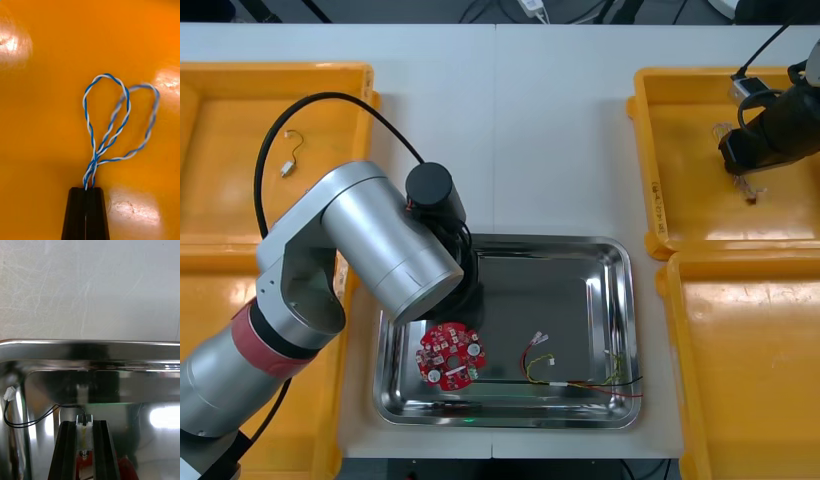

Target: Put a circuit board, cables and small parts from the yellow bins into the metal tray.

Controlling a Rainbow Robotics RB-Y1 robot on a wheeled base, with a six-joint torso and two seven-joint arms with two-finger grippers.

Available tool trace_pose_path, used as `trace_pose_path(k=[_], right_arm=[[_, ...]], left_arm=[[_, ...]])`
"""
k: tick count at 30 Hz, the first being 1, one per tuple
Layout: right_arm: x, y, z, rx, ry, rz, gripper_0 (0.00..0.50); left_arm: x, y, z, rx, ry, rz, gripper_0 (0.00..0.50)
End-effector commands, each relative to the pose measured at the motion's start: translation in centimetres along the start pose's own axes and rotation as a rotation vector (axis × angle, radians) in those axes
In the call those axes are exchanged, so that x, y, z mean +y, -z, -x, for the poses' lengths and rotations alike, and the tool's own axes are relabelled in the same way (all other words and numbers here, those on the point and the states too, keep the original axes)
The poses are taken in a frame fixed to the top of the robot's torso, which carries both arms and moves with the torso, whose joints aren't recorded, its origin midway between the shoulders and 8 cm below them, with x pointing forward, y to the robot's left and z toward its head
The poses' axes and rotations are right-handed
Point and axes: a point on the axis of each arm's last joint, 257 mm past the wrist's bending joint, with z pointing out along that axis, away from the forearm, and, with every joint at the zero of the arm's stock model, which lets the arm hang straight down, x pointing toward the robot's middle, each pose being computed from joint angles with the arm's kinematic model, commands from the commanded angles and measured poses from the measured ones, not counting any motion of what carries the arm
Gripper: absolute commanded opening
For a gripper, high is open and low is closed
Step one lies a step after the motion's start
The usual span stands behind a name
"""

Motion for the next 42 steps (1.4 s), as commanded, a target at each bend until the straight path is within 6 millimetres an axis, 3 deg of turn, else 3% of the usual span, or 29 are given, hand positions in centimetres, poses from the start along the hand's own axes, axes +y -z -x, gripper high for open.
trace_pose_path(k=[1,10,18,20,23,24,28,42], right_arm=[[0.7,0.6,1.7,-0.036,0.066,0.003,0.0],[0.0,1.5,2.5,-0.059,0.092,-0.011,0.0],[-0.6,4.6,3.0,-0.052,0.128,-0.022,0.0],[-0.7,5.5,3.0,-0.05,0.132,-0.02,0.0],[-0.8,7.2,3.0,-0.047,0.134,-0.015,0.0],[-0.9,7.7,3.0,-0.047,0.133,-0.014,0.0],[-0.9,9.0,2.7,-0.034,0.14,-0.009,0.0],[-1.3,10.3,2.4,-0.028,0.14,-0.015,0.0]], left_arm=[[-1.6,-1.1,-0.3,0.001,0.06,-0.032,0.001],[-1.6,-1.3,-0.7,0.012,0.059,-0.031,0.003],[-1.4,-1.4,-1.0,0.02,0.061,-0.029,0.003],[-1.3,-1.4,-0.9,0.018,0.067,-0.029,0.066],[-1.4,-1.4,-1.0,0.019,0.069,-0.029,0.464],[-1.3,-1.4,-0.9,0.019,0.073,-0.028,0.5],[-1.4,-1.4,-0.9,0.017,0.083,-0.034,0.5],[-1.8,-0.8,-0.9,0.015,0.098,-0.052,0.5]])
